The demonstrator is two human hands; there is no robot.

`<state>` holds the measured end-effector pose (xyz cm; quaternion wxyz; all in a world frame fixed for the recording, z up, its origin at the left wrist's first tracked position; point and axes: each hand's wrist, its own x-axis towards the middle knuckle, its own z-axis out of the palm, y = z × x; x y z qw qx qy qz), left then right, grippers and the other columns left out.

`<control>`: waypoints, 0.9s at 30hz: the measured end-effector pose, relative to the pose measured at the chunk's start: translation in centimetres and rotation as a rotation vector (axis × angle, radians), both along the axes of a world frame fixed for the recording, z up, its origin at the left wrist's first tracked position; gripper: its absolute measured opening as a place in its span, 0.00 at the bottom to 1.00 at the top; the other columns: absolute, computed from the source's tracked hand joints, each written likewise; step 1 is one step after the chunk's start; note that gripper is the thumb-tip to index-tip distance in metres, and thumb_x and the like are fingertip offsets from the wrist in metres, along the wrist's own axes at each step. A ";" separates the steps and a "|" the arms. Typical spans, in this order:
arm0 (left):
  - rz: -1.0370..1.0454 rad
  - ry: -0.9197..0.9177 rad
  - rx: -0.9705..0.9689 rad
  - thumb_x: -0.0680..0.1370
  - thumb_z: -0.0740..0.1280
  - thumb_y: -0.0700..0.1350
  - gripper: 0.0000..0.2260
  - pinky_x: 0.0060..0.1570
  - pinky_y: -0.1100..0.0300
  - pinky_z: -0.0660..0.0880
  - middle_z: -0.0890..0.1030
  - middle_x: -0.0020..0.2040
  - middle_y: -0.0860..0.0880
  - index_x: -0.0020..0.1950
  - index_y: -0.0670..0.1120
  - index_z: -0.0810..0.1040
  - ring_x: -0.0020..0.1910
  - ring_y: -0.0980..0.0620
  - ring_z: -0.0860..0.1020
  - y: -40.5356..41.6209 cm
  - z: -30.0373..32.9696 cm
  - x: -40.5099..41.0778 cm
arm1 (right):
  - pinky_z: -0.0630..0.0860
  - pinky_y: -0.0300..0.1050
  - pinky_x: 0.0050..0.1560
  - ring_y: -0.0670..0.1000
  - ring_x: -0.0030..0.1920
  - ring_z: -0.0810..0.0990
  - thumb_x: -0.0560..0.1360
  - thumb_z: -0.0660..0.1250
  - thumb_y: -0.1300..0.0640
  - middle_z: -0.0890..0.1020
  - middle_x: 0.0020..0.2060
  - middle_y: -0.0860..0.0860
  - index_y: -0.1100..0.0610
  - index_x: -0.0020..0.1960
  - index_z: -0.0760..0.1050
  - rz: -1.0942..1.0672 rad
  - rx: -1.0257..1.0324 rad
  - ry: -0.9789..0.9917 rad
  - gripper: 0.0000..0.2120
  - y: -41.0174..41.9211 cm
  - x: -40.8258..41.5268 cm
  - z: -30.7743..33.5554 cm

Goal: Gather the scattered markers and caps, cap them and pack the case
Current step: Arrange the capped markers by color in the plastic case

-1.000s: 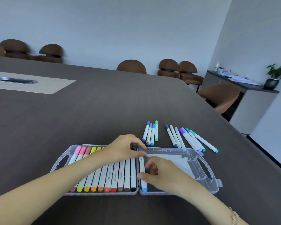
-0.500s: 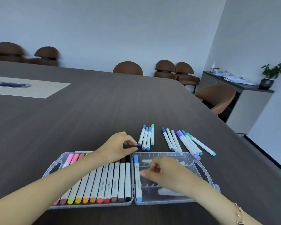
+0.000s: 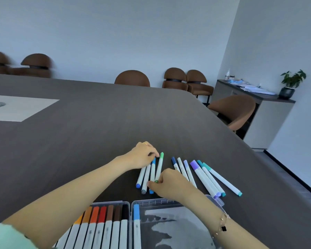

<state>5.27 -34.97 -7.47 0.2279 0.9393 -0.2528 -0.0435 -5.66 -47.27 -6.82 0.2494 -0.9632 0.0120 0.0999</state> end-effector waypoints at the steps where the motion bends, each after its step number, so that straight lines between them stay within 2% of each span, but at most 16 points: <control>1: -0.006 -0.006 -0.007 0.81 0.57 0.43 0.13 0.66 0.52 0.67 0.71 0.64 0.50 0.57 0.52 0.80 0.66 0.51 0.66 -0.2 -0.2 0.2 | 0.65 0.38 0.32 0.45 0.25 0.65 0.76 0.64 0.46 0.66 0.24 0.48 0.54 0.32 0.67 0.007 0.011 0.021 0.18 -0.1 0.1 0.2; 3: -0.010 -0.015 -0.043 0.80 0.58 0.42 0.12 0.63 0.50 0.70 0.74 0.59 0.50 0.49 0.54 0.81 0.62 0.51 0.69 -0.2 -0.5 0.3 | 0.64 0.37 0.30 0.45 0.24 0.64 0.76 0.64 0.49 0.65 0.24 0.48 0.54 0.31 0.66 0.009 0.019 0.036 0.18 -0.3 0.0 0.5; 5: 0.007 -0.021 -0.079 0.79 0.59 0.41 0.12 0.60 0.51 0.71 0.74 0.55 0.50 0.46 0.53 0.80 0.59 0.51 0.70 0.0 -0.7 0.0 | 0.63 0.37 0.30 0.45 0.25 0.64 0.75 0.65 0.49 0.65 0.25 0.48 0.54 0.32 0.65 0.011 -0.013 0.018 0.17 -0.2 -0.1 0.7; 9: 0.057 -0.110 -0.108 0.79 0.61 0.41 0.11 0.58 0.54 0.73 0.78 0.51 0.51 0.54 0.50 0.81 0.55 0.54 0.72 0.4 -0.6 -1.1 | 0.65 0.37 0.31 0.45 0.27 0.66 0.76 0.64 0.49 0.67 0.27 0.48 0.54 0.32 0.64 0.057 -0.165 -0.050 0.17 0.5 -0.7 0.8; 12: 0.042 -0.131 -0.051 0.79 0.61 0.42 0.12 0.62 0.55 0.69 0.80 0.54 0.52 0.59 0.49 0.80 0.60 0.54 0.69 0.6 -0.8 -1.8 | 0.66 0.38 0.33 0.45 0.29 0.67 0.77 0.62 0.50 0.67 0.28 0.49 0.54 0.33 0.63 0.099 -0.243 -0.084 0.17 1.0 -1.1 0.9; 14: 0.040 -0.129 -0.046 0.78 0.62 0.43 0.12 0.61 0.56 0.70 0.81 0.54 0.52 0.60 0.49 0.80 0.59 0.55 0.69 0.8 -0.9 -2.2 | 0.65 0.38 0.32 0.45 0.28 0.66 0.76 0.63 0.50 0.67 0.28 0.49 0.54 0.33 0.64 0.097 -0.256 -0.099 0.16 1.4 -1.2 1.1; 17: 0.069 -0.063 -0.211 0.79 0.62 0.41 0.11 0.51 0.71 0.69 0.81 0.56 0.51 0.58 0.45 0.81 0.52 0.59 0.75 1.2 0.5 -3.1 | 0.65 0.38 0.32 0.46 0.28 0.66 0.75 0.63 0.51 0.67 0.28 0.49 0.55 0.32 0.63 0.071 -0.262 -0.137 0.16 1.8 -1.9 1.8; 20: 0.094 -0.080 -0.312 0.79 0.63 0.43 0.10 0.50 0.71 0.66 0.81 0.54 0.54 0.56 0.46 0.81 0.52 0.60 0.75 2.0 3.1 -4.9 | 0.65 0.41 0.35 0.47 0.28 0.65 0.74 0.63 0.50 0.66 0.26 0.49 0.56 0.31 0.62 0.079 -0.227 -0.168 0.18 2.0 -3.4 3.5; 23: 0.055 -0.058 -0.287 0.77 0.67 0.47 0.07 0.45 0.73 0.66 0.80 0.47 0.57 0.54 0.49 0.82 0.48 0.62 0.76 3.4 4.3 -7.7 | 0.60 0.39 0.29 0.46 0.24 0.62 0.73 0.64 0.49 0.62 0.23 0.48 0.56 0.27 0.61 0.161 -0.136 -0.035 0.21 2.1 -5.9 5.0; 27: 0.018 0.044 -0.255 0.74 0.71 0.50 0.07 0.45 0.71 0.70 0.83 0.44 0.56 0.50 0.50 0.83 0.44 0.63 0.79 5.1 3.2 -11.1 | 0.59 0.39 0.28 0.47 0.22 0.59 0.73 0.62 0.48 0.60 0.19 0.47 0.55 0.26 0.61 0.248 -0.145 0.146 0.21 2.1 -8.9 4.7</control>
